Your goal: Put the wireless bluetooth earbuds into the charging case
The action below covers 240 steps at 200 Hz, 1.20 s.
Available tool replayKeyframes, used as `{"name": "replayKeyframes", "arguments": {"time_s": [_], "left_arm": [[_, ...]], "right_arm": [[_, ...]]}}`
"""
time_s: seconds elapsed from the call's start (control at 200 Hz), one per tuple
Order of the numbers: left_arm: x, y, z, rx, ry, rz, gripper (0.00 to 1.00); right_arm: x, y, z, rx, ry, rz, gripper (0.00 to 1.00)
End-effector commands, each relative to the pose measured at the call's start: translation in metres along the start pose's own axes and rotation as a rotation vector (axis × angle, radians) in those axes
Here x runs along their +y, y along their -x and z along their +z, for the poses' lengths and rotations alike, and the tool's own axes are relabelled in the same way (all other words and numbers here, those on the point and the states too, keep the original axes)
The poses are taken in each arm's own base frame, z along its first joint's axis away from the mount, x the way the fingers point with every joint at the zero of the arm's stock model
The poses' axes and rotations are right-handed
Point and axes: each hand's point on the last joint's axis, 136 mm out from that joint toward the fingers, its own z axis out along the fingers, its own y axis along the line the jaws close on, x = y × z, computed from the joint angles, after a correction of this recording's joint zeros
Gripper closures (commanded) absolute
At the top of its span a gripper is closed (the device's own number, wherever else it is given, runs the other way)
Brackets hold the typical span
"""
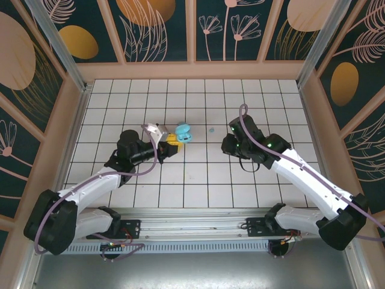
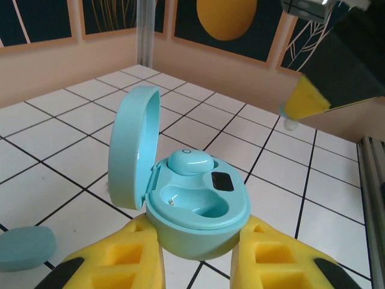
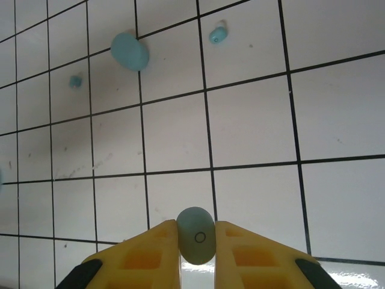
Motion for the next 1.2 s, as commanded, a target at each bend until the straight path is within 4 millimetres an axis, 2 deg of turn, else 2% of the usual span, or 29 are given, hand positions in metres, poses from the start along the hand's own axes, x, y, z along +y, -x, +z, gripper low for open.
{"name": "replayKeyframes", "arguments": {"time_s": [0.0, 0.24, 0.45, 0.631, 0.861, 1.196], "left_arm": [[-0.001, 0.023, 0.007, -0.059, -0.008, 0.029, 0.94], [0.003, 0.028, 0.017, -0.080, 0.001, 0.028, 0.94], [-0.003, 0.027, 0.028, -0.082, -0.012, 0.035, 0.94], [-0.009, 0.030, 0.032, -0.109, -0.019, 0.040, 0.95], [-0.021, 0.026, 0.036, -0.128, -0.038, 0.056, 0.95], [-0.036, 0.019, 0.048, -0.122, -0.067, 0.064, 0.95]], "right_arm": [[0.009, 0.004, -0.016, -0.029, 0.014, 0.018, 0.83], [0.027, 0.011, -0.031, -0.061, 0.064, -0.012, 0.83], [0.050, 0.023, -0.041, -0.103, 0.151, -0.016, 0.84], [0.066, 0.030, -0.035, -0.105, 0.176, -0.038, 0.85], [0.079, 0.024, -0.021, -0.073, 0.170, -0.076, 0.85], [0.088, 0.019, -0.023, -0.069, 0.176, -0.090, 0.85]]}}
